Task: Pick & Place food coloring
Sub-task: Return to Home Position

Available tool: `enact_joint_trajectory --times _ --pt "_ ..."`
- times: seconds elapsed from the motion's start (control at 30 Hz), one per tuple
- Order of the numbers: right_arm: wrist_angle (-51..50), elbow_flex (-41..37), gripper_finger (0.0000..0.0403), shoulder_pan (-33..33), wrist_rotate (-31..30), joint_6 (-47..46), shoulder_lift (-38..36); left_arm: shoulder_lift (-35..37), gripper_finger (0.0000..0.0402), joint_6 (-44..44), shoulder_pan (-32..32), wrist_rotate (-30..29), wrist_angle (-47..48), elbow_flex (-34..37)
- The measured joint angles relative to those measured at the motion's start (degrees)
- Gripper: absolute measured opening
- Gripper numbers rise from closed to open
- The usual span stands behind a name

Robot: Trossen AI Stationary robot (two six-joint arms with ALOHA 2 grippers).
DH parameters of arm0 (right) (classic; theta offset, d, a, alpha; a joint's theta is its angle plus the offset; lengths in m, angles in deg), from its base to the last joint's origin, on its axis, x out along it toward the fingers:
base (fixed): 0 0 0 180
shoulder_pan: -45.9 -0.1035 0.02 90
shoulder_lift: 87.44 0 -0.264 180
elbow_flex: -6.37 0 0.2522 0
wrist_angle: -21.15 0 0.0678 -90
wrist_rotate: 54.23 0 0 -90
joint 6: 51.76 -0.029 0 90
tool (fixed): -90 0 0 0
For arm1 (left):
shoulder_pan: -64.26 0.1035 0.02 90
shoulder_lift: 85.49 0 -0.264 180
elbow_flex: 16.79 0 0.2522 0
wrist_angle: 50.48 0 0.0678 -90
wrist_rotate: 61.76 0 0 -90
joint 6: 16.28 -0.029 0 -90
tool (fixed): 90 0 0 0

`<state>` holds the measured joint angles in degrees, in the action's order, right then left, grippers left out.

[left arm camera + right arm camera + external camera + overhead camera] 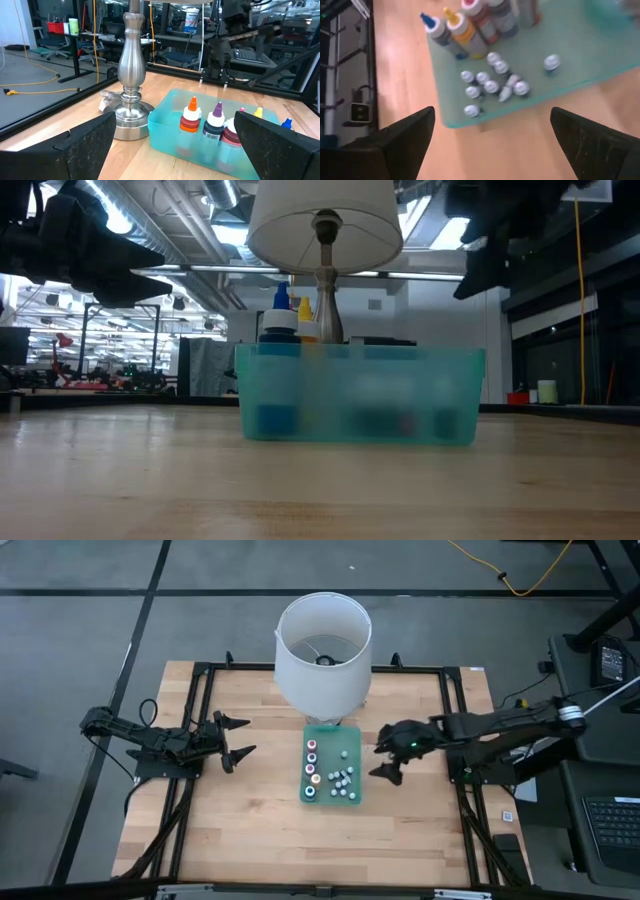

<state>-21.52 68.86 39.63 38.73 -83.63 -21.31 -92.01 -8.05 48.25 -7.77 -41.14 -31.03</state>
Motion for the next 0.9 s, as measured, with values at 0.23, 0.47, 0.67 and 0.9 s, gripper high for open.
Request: enact_joint_trajectory --times 0.23,0.47,0.67,0.9 --pt "5.6 -13.3 0.0396 2.9 -3.4 15.1 -15.2 0.0 0.04 0.0 0.0 0.0 0.0 0.0" --pt "14.8 -22.8 0.0397 5.9 -3.5 30.4 -27.1 0.0 0.04 0.0 0.0 0.0 0.0 0.0" --pt "38.6 -31.3 0.0397 7.5 -5.0 33.7 -33.9 0.0 0.04 0.0 0.0 0.0 0.0 0.0" --pt "50.4 -36.6 0.0397 10.0 -18.7 33.9 -38.2 0.0 0.04 0.0 0.0 0.0 0.0 0.0"
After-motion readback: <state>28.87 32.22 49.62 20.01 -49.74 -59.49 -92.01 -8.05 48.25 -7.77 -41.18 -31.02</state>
